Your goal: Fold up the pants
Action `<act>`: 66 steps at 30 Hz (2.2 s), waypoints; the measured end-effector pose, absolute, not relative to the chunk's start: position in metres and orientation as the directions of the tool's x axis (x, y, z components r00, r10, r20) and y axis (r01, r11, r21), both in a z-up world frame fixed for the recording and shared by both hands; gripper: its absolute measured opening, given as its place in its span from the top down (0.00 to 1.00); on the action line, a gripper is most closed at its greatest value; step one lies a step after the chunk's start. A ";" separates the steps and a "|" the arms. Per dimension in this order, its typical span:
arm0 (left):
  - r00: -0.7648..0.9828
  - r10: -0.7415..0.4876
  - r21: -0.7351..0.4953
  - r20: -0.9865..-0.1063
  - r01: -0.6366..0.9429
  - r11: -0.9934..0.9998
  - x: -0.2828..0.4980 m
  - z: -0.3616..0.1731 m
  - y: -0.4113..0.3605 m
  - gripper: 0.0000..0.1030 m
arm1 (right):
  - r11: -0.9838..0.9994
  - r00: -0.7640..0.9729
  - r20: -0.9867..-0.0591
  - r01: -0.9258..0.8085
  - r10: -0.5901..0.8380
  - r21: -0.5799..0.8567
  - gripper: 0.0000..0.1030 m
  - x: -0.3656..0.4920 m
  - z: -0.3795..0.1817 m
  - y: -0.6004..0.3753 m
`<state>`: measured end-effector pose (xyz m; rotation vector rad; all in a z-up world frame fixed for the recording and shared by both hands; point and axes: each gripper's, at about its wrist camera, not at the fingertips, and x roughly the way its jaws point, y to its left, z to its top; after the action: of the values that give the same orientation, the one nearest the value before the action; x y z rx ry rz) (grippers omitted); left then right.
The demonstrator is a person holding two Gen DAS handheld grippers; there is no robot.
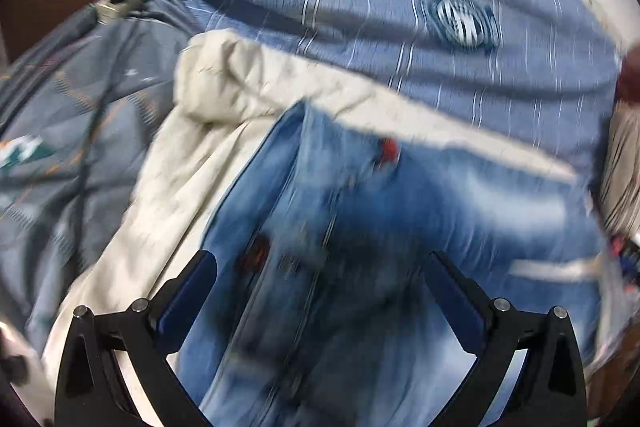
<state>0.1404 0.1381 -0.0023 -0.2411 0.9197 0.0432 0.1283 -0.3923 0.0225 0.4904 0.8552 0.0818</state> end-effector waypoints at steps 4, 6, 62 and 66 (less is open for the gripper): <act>0.556 -0.282 -0.415 -0.782 -0.126 0.901 0.194 -0.013 0.159 0.00 | 0.875 0.657 -0.714 0.169 0.242 0.453 0.26 0.179 0.020 -0.410; 0.521 -0.350 -0.490 -0.778 -0.155 0.858 0.220 -0.025 0.170 0.00 | 0.873 0.651 -0.721 0.183 0.236 0.451 0.26 0.188 0.016 -0.416; 0.678 -0.312 -0.533 -0.666 -0.140 0.834 0.208 0.025 0.195 0.92 | 0.920 0.748 -0.649 0.146 0.138 0.364 0.82 0.207 0.064 -0.427; 0.699 -0.336 -0.565 -0.631 -0.117 0.816 0.164 0.042 0.204 0.92 | 0.900 0.769 -0.617 0.136 0.167 0.413 0.82 0.159 0.075 -0.431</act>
<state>0.1643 0.2039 0.0415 -0.6193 0.7994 -0.1313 0.1586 -0.4314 0.0755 0.4592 0.7004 0.0179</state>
